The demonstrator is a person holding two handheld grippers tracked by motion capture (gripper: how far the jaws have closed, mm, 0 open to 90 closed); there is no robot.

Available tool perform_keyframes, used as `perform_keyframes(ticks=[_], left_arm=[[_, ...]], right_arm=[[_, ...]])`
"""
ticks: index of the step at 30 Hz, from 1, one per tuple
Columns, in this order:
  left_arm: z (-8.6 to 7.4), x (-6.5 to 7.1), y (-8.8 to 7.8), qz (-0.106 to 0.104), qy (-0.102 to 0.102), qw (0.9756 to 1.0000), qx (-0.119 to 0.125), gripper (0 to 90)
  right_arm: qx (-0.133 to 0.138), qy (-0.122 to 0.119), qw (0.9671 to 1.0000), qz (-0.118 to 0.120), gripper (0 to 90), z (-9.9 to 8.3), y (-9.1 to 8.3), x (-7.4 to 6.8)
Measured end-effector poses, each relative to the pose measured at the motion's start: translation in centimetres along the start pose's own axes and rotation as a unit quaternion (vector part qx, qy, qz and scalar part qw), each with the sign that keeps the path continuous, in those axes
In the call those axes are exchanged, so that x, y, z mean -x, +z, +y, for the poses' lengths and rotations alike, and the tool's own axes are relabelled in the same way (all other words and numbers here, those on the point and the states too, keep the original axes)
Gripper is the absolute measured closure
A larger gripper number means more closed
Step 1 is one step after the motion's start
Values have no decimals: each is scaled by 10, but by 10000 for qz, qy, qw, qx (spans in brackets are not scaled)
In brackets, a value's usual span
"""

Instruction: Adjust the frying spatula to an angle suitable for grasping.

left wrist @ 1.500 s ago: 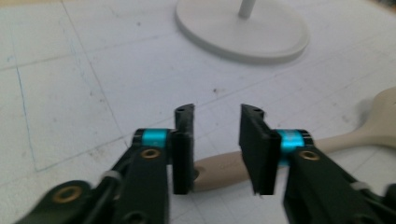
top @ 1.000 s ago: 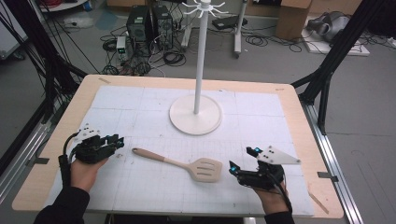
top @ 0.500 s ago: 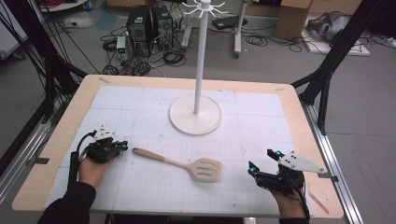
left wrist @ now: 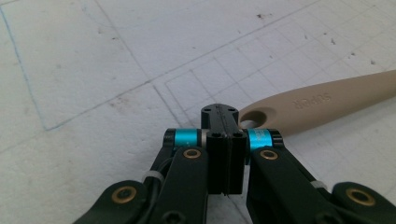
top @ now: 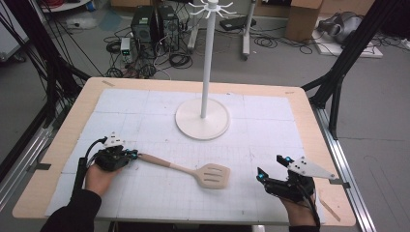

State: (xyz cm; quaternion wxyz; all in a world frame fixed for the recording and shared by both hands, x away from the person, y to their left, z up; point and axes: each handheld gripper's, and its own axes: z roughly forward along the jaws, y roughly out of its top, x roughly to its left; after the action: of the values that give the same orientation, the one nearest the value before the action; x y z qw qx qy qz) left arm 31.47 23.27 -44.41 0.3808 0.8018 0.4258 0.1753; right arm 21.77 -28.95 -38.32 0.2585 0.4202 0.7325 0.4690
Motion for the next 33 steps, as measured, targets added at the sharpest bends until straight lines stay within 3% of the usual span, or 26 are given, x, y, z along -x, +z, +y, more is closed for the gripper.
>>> perform_keyframes(ticks=[9,22,33], left_arm=[[0,4,-4,-96,7,9999,-104,897],[10,35,1,-245,64,9992,-303,897],[19,59,8,-369,142,9987,-319,897]], right_arm=[[-8,49,10000,-27,196,0,0,1],[-20,68,10000,-46,197,-1,1,1],[-35,93,9999,-75,197,-2,1,3]])
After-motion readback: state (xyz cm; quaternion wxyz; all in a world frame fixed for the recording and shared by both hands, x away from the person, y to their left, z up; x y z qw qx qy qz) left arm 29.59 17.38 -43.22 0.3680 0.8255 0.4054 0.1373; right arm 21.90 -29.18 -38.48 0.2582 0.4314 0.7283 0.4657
